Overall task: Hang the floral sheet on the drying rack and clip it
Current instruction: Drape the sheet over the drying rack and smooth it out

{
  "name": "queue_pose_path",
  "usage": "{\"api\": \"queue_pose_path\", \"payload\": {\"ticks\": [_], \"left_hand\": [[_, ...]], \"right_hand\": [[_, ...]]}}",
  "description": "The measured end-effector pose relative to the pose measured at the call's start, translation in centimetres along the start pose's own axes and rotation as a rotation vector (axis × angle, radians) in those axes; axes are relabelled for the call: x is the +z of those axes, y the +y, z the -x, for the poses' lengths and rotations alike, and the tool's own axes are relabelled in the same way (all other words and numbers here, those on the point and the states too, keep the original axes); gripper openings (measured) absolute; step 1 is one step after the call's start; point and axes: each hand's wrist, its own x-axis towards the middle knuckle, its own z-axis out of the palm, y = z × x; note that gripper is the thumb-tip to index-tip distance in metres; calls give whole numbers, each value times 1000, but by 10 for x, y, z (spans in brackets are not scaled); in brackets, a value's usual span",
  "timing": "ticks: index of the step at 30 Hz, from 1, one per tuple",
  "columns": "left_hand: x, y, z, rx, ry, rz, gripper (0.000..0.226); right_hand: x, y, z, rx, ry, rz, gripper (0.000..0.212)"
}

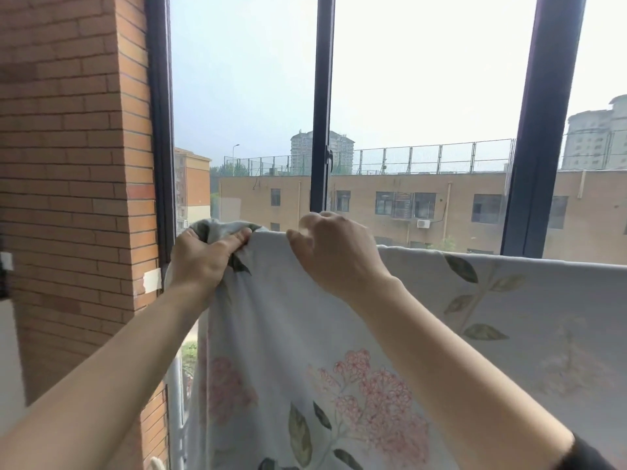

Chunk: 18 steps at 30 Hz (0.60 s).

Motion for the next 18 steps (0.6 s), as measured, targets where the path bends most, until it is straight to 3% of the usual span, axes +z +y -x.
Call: {"api": "queue_pose_path", "payload": {"ticks": [2,5,11,18], "left_hand": [[0,2,3,12,-7,17,25],[-4,3,5,11,-66,38,23],[-10,7,-12,-16,-194,17,28],[-23,14,-26,-205,-342,160,41]], "right_hand": [[21,-5,-4,13,-3,85,44],[37,-7,5,46,155,255,48],[42,-5,8,30,312,313,45],[43,-5,10,23,374,336,46]]}}
